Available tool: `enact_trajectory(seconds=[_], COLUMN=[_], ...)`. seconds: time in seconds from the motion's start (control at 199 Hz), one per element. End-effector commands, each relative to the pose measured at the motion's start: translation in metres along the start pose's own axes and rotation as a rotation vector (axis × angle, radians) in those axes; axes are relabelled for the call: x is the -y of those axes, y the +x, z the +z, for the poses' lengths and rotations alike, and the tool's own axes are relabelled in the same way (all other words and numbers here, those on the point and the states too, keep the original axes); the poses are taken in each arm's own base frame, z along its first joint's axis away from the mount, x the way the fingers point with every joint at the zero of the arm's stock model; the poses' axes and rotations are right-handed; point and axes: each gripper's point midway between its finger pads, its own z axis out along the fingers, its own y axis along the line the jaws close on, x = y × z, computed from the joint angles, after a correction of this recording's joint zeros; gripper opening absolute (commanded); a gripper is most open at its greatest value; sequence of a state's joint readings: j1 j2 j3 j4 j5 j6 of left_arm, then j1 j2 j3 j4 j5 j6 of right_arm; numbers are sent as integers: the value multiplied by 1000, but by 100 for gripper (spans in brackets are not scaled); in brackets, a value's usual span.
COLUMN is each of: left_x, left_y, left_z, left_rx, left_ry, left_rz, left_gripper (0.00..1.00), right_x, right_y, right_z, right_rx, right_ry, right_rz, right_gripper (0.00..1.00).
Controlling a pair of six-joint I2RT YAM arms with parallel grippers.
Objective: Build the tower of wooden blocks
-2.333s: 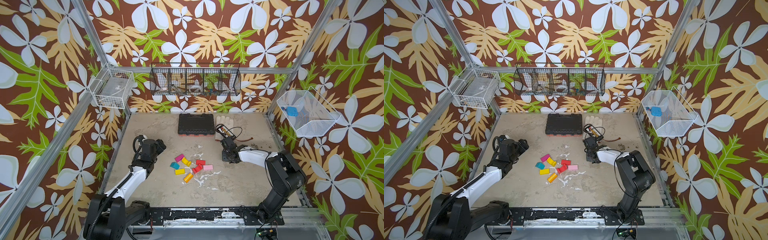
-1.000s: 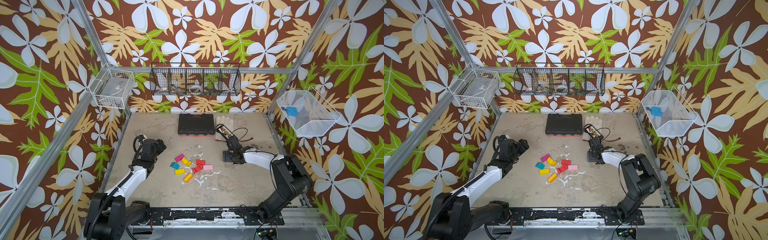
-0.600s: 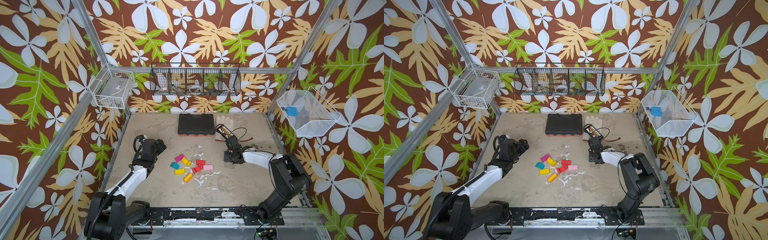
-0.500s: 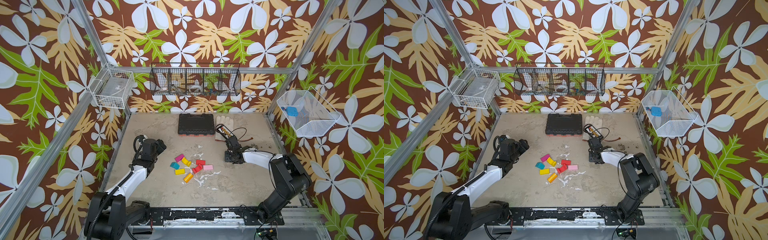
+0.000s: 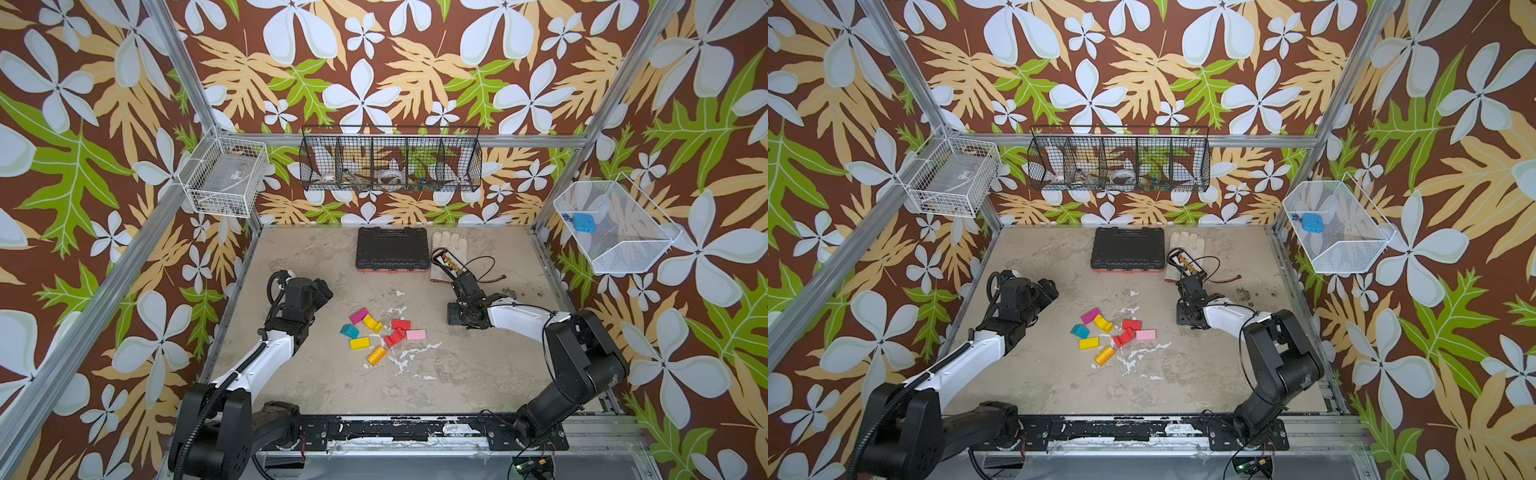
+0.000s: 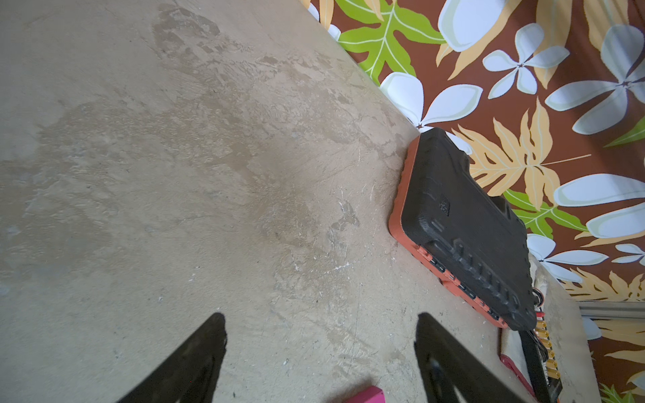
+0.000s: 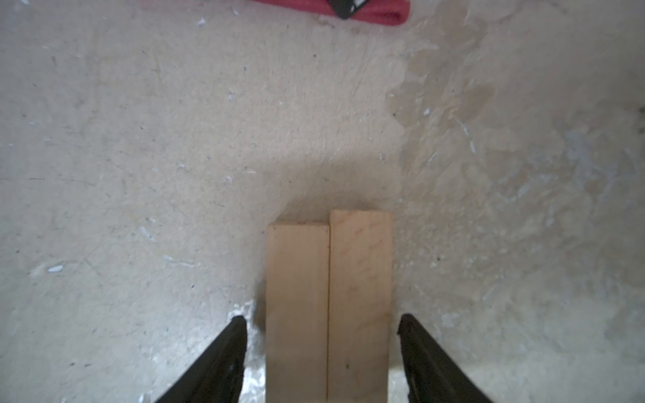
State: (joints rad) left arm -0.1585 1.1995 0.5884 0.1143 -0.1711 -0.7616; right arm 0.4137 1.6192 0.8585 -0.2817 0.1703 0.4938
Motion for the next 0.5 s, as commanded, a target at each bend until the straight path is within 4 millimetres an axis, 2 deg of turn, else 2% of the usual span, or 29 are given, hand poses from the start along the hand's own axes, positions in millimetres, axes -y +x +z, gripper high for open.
enact_trajectory(seconds=[0.0,0.105,0.241,0.387,0.497], left_x=[4,19,69,139,171], left_y=[-2,-2,14,56,93], left_z=[-1,-6,-20,-44,-53], left_rx=[2,-5,-57,-189,-287], left_ry=[14,97,356,676,766], left_rz=[-3,11,60,164,256], left_gripper=[85,84,87,88,87], right_x=[8,10,13,17,19], right_y=[-6,-2,10,27,30], right_z=[-14,-29,-38,-38,-38], right_rx=[49,89,96,90,88], right_ry=[39,33,14,-8,-3], right_rz=[-1,-3,0,0,2], right_gripper=[75,79,76,72,68])
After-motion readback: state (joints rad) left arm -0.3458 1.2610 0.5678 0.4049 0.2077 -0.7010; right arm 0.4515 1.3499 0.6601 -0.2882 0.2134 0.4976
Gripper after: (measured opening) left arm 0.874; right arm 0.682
